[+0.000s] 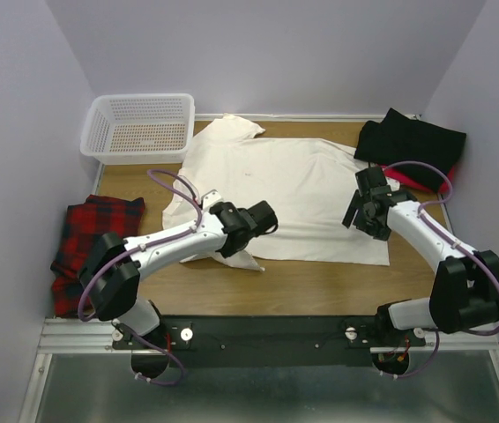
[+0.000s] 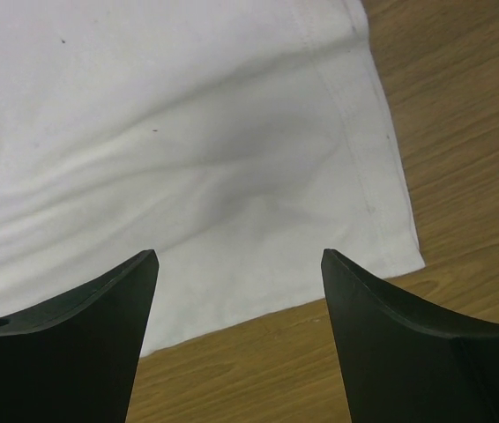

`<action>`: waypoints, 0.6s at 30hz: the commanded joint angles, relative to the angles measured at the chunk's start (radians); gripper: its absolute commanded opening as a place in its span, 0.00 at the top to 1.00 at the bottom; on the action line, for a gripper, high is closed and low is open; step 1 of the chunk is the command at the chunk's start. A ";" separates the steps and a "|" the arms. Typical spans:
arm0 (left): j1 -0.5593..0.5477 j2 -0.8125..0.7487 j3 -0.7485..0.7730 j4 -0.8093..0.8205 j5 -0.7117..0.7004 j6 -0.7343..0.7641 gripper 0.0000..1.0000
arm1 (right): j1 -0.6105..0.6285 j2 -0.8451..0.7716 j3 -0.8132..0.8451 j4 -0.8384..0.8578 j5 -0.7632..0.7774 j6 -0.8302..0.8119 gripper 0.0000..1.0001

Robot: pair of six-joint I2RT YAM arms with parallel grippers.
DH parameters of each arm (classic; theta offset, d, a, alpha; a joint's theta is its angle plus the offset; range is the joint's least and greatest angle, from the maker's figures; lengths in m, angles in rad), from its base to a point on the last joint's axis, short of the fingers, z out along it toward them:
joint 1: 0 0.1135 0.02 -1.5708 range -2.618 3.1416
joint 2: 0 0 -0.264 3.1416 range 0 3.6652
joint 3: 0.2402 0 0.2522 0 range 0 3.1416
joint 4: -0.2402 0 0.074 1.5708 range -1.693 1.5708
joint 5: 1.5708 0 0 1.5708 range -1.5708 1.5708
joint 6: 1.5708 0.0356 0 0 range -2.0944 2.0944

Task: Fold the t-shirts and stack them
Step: Grap the side of the flattened tshirt closest away from the robot with both arms

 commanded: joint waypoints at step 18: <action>0.403 -0.134 -0.078 0.260 -0.158 0.512 1.00 | 0.006 0.023 -0.128 -0.047 0.139 0.306 0.24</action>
